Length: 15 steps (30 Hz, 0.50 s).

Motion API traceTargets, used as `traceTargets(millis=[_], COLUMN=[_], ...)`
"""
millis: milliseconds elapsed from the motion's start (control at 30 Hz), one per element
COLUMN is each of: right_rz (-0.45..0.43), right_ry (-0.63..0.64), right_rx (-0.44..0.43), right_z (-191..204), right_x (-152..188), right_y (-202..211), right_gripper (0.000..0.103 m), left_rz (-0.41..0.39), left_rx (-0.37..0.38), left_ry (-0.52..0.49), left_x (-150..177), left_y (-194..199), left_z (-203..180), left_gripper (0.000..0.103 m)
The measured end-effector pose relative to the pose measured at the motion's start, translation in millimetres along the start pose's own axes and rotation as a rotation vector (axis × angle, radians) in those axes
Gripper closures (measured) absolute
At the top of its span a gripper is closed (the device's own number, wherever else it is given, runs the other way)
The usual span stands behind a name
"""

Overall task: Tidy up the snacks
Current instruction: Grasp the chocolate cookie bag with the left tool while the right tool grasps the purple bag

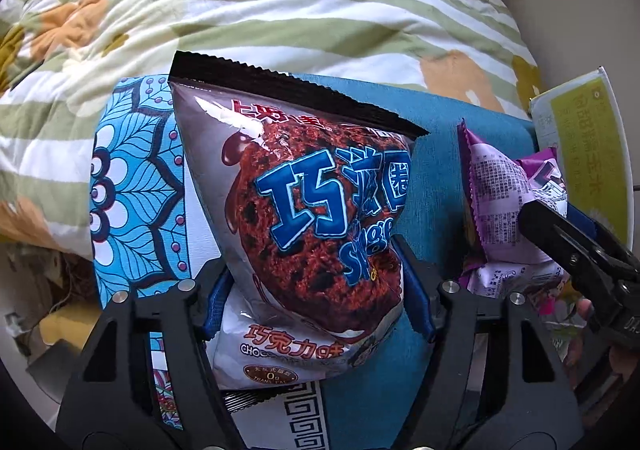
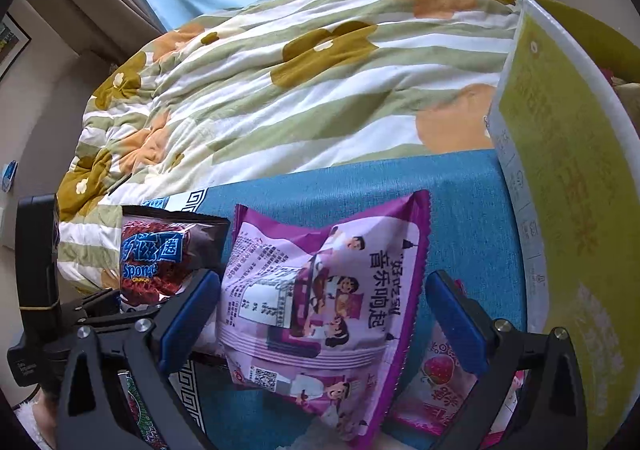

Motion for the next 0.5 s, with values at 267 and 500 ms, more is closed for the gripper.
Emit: traceTargets(millis=[267, 500], right_rz=[0.032, 0.056], right_ry=[0.046, 0.070], right_rx=[-0.017, -0.041], right_z=[6, 13], right_x=[7, 9], right_y=[-12, -25], right_gripper=[0.000, 0.000], left_rz=[-0.014, -0.023], left_rx=[-0.022, -0.024], left_ry=[0.031, 0.075], left_x=[6, 13], left_y=[10, 18], left_z=[23, 38], left_gripper=[0.040, 0.040])
Point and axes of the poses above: each gripper's, at about its wrist camera, not at the fingertips, and y roughly against the way its jaws point, z to its left, x to its underside, the point moved 1 cm from there along -y, roughly the way its jaws point, and after that the axes turned 9 degrees about y, right-handed, at the moved point
